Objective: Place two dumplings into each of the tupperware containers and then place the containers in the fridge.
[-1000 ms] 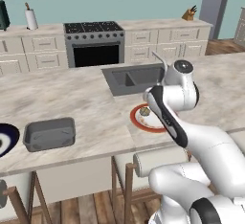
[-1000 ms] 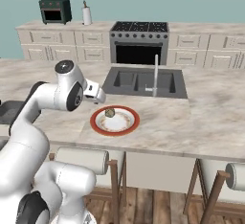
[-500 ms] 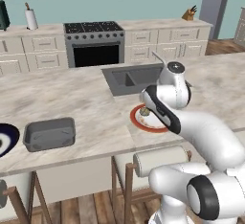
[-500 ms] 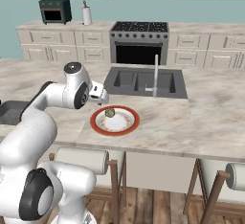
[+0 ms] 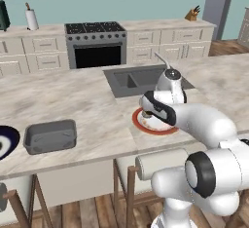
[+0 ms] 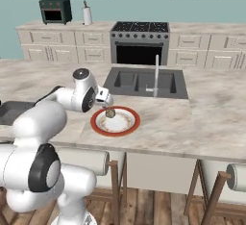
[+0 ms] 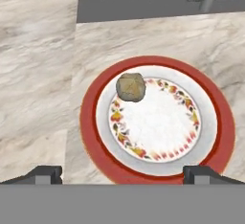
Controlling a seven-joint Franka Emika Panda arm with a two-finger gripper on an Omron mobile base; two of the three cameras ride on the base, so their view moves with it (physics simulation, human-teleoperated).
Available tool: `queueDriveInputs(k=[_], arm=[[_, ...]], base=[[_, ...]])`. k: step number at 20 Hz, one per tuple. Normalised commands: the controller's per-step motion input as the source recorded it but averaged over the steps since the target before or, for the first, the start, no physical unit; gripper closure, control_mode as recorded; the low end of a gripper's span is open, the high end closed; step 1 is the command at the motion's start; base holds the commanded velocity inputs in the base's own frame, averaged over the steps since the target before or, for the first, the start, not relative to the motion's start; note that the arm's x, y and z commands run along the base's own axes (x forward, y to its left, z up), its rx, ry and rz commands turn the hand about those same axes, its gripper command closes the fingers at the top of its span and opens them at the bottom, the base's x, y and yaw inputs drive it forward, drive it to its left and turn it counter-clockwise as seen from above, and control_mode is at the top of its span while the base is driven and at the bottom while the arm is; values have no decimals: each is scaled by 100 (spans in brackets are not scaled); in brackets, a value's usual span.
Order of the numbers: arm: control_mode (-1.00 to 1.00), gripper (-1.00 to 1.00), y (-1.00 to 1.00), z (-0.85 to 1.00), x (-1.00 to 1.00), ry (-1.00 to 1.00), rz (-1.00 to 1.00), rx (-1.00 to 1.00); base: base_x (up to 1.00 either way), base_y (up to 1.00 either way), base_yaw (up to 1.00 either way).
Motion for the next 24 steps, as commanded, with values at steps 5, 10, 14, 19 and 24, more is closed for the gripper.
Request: queueDriveInputs(k=[5, 10, 14, 19, 24], arm=[[-100, -100, -1, -34, 44, 2, 0, 1], [-100, -100, -1, -17, 34, 8, 0, 1], [-100, -100, -1, -23, 30, 6, 0, 1], [-100, -100, -4, -51, 39, 0, 0, 1], [-100, -100, -4, -31, 46, 1, 0, 2]], base=[[0, 0, 0], [0, 0, 0], [0, 0, 0], [0, 0, 0], [0, 0, 0]])
